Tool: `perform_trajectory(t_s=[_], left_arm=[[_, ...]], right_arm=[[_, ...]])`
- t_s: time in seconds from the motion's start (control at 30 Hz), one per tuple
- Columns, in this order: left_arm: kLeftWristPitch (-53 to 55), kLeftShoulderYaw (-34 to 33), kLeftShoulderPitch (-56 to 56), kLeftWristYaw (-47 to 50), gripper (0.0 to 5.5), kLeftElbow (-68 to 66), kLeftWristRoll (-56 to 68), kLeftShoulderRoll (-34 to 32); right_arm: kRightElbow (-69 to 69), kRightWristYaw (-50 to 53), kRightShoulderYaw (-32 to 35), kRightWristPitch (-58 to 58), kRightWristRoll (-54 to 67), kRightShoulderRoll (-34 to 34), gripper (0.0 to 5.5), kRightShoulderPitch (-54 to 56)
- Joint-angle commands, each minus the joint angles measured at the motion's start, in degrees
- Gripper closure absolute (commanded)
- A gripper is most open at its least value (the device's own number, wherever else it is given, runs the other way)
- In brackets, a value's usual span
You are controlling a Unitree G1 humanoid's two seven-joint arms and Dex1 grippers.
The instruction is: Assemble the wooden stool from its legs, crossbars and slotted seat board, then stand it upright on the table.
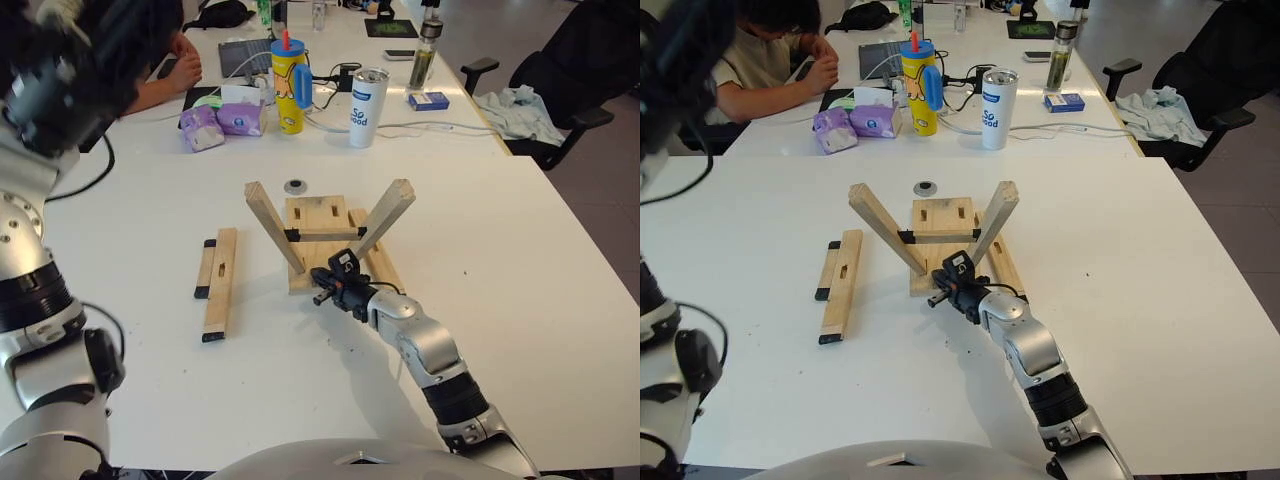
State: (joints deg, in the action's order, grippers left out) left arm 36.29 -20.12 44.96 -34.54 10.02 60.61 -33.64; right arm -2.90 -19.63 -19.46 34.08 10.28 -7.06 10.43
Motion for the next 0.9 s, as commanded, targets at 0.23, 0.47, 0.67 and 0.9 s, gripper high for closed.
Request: perform_trajectory(t_s=[0.23, 0.47, 0.67, 0.9], left_arm=[[1.31, 33.01, -24.76, 21.22, 1.6, 0.16, -34.08, 6.93], [-10.57, 15.86, -15.12, 37.51, 1.6, 16.93, -41.98, 12.85], [-3.85, 14.68, -39.92, 42.27, 1.6, 27.32, -50.25, 14.12], [-0.96, 17.66, -49.94, 43.07, 1.6, 28.51, -52.64, 18.73]], right_arm=[[8.36, 0.76, -1.0, 4.7, -2.79, -0.91, 5.5, -3.17], [4.39, 2.09, 2.55, -7.23, -1.2, 2.85, 5.5, -3.0], [-16.03, -0.32, 1.49, -14.32, -2.89, -0.02, 5.5, -4.04], [-33.34, -5.16, 6.49, -7.6, 1.62, -10.71, 5.5, -15.73]])
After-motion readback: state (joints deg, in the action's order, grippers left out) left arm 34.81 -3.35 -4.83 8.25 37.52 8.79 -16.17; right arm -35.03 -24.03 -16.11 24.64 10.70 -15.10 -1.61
